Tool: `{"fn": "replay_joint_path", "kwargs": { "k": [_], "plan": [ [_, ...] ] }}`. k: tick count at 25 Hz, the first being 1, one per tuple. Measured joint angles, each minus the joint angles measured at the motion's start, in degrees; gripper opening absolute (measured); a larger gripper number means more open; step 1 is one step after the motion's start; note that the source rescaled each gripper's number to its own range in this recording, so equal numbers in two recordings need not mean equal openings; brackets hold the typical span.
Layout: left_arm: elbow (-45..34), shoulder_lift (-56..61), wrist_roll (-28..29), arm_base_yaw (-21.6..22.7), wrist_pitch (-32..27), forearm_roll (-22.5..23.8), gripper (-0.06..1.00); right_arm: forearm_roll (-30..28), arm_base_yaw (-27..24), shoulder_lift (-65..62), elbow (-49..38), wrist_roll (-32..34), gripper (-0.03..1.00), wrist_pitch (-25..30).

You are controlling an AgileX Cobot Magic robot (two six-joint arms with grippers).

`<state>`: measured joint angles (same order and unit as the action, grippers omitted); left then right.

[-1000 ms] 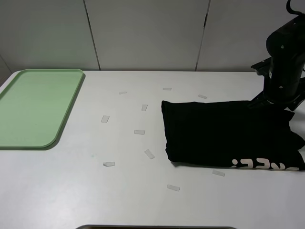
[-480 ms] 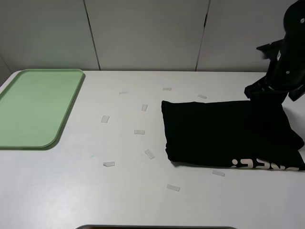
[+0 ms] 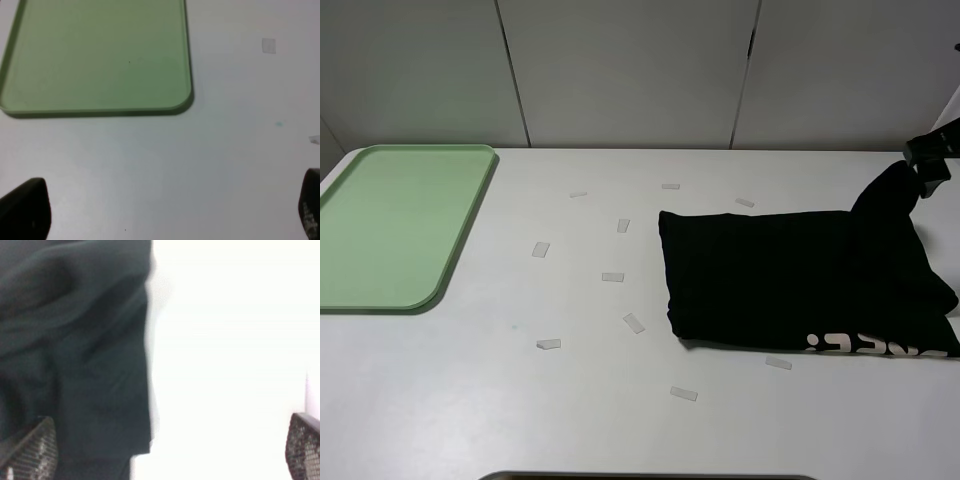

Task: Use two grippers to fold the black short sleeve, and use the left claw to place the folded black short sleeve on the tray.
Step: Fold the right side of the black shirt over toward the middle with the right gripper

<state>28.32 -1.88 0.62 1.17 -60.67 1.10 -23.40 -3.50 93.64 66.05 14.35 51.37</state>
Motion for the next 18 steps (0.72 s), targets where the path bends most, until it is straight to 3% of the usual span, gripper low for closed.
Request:
{"fn": "replay_joint_path", "kwargs": {
  "k": [5,11,18],
  "plan": [
    [0.0,0.0,0.0,0.0,0.0,0.0,1.0,-0.05,-5.44,3.64,0.0,0.1,1.0,-7.79],
    [0.0,0.0,0.0,0.0,0.0,0.0,1.0,-0.05,-7.98,10.81,0.02,0.12,1.0,-18.42],
    [0.0,0.0,0.0,0.0,0.0,0.0,1.0,1.67,-6.93,13.64,-0.03,-2.07,1.0,-22.14]
  ]
}}
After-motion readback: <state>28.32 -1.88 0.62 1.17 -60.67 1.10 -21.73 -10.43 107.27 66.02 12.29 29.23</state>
